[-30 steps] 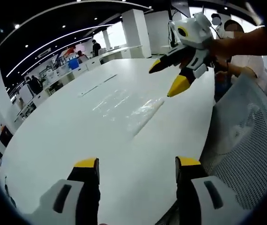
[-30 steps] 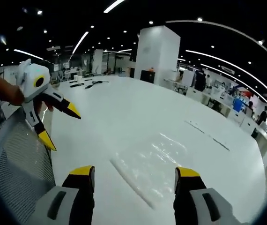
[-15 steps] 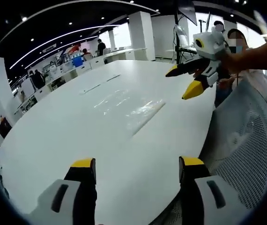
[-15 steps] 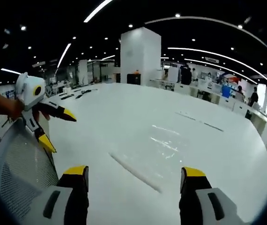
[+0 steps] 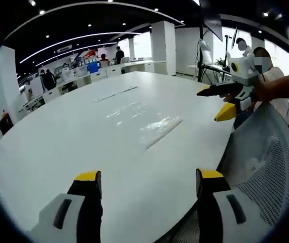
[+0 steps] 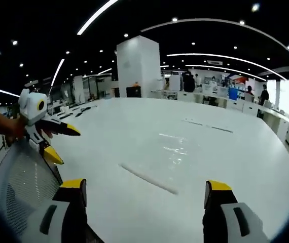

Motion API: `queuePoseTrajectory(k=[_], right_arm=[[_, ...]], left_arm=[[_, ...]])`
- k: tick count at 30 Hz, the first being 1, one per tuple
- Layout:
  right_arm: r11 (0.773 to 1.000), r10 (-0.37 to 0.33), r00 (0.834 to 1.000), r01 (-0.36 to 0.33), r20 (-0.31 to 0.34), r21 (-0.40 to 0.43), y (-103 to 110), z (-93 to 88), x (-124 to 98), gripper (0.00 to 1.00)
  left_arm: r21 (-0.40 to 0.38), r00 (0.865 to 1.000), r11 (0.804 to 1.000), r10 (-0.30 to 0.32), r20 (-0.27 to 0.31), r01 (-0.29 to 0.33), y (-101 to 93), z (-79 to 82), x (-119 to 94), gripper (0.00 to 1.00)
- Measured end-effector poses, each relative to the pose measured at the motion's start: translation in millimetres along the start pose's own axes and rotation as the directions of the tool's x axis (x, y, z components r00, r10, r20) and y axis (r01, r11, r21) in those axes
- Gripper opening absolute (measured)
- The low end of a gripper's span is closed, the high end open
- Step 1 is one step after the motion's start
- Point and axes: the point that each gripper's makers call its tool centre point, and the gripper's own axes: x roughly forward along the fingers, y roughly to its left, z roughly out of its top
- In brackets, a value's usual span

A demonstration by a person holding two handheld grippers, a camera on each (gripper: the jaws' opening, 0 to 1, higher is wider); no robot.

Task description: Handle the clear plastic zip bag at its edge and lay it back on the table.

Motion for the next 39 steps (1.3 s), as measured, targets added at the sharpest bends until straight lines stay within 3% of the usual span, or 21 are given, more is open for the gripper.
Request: queuePoseTrajectory(k=[10,14,21,27,32,39], right_arm=[[0.998,-0.033,0.999,0.033,0.011,0.052,7,0.7,-11,1.0],[0.998,-0.039,0.999,0.038,0.014,0.055,7,-0.2,-12,1.0],[0.996,-0.072,0.997,0.073,0.027,-0.044,7,1.8,-11,1.0],[0.995,-0.068,0.998,0.069,0.01,-0.069,10,-4.3,-12,1.0],[0.996,-0.088,0.996,0.088,0.024,-0.001,0,-4.2,-13,1.0],[0.996,-0.092,0.996,0.092,0.02,-0.003,-2,-6.8,-12,1.0]], left_arm=[[0.001,0.999,1.0,0.018,0.031,-0.018,-3.0,1.6,-3,0.99],[-0.017,0.999,1.0,0.013,0.038,-0.013,-5.4,1.1,-7,0.99],[-0.028,1.0,0.999,0.017,0.026,-0.017,-8.3,-6.3,-10,0.99],[-0.034,1.0,0.999,0.02,0.02,-0.02,-8.5,-6.7,-9,0.99],[-0.028,0.999,0.999,0.026,0.022,-0.026,-7.1,-5.3,-10,0.99],[-0.012,0.999,1.0,0.026,0.019,-0.026,-6.0,-4.7,-5,0.99]])
